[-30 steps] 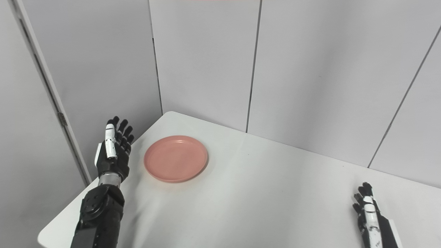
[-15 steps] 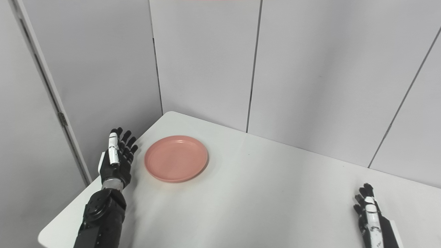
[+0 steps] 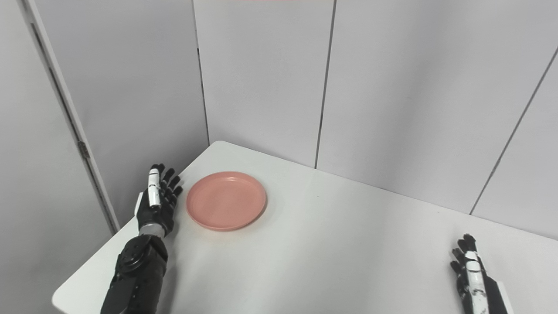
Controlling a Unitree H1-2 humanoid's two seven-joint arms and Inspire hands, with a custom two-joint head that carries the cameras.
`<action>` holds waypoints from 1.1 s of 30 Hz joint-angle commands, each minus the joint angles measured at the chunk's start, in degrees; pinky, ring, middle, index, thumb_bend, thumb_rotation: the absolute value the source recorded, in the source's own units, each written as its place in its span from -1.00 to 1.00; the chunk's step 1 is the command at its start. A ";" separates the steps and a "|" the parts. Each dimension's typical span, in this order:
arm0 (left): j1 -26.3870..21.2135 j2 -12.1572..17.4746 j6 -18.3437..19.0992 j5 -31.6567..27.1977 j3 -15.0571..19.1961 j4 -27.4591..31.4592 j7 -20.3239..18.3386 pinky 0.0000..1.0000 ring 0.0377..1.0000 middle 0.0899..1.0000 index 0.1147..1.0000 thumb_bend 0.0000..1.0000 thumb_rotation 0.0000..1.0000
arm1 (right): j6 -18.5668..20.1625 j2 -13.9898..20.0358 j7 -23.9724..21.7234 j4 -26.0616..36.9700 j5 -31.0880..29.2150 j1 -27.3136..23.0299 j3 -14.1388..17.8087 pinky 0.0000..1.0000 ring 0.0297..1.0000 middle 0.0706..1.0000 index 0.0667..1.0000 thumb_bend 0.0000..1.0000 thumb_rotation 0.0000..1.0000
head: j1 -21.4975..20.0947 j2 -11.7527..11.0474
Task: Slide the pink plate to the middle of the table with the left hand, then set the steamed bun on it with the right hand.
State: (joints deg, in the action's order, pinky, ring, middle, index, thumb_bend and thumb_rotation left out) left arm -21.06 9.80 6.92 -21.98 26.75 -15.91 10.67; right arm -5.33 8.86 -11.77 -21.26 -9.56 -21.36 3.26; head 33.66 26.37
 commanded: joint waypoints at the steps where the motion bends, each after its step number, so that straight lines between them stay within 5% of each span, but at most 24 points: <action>1: -1.36 0.68 -0.63 0.26 -0.90 -1.37 -1.29 0.93 0.89 0.91 0.91 -0.21 1.00 | -0.57 0.14 -0.17 -1.05 0.25 3.05 -0.03 1.00 1.00 1.00 1.00 -0.76 1.00 | -0.17 0.17; 16: -3.28 -0.30 -1.90 1.26 -5.69 -7.35 -3.95 0.82 0.82 0.85 0.85 -0.22 1.00 | 0.79 -0.67 1.07 1.48 1.78 3.49 -0.88 1.00 1.00 1.00 1.00 -0.85 1.00 | -3.09 1.10; 33: -2.65 -2.72 3.16 -0.23 -12.29 -7.62 -11.69 0.86 0.83 0.85 0.84 -0.18 1.00 | -3.43 -2.21 1.39 -3.17 3.26 3.27 -1.53 1.00 0.97 0.98 0.98 -0.71 1.00 | -15.09 1.72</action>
State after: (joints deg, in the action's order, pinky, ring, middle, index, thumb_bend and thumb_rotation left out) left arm -24.39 8.60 5.97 -22.17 15.78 -22.37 -0.31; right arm -5.83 8.04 -10.32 -21.27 -6.19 -20.96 2.31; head 19.16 27.95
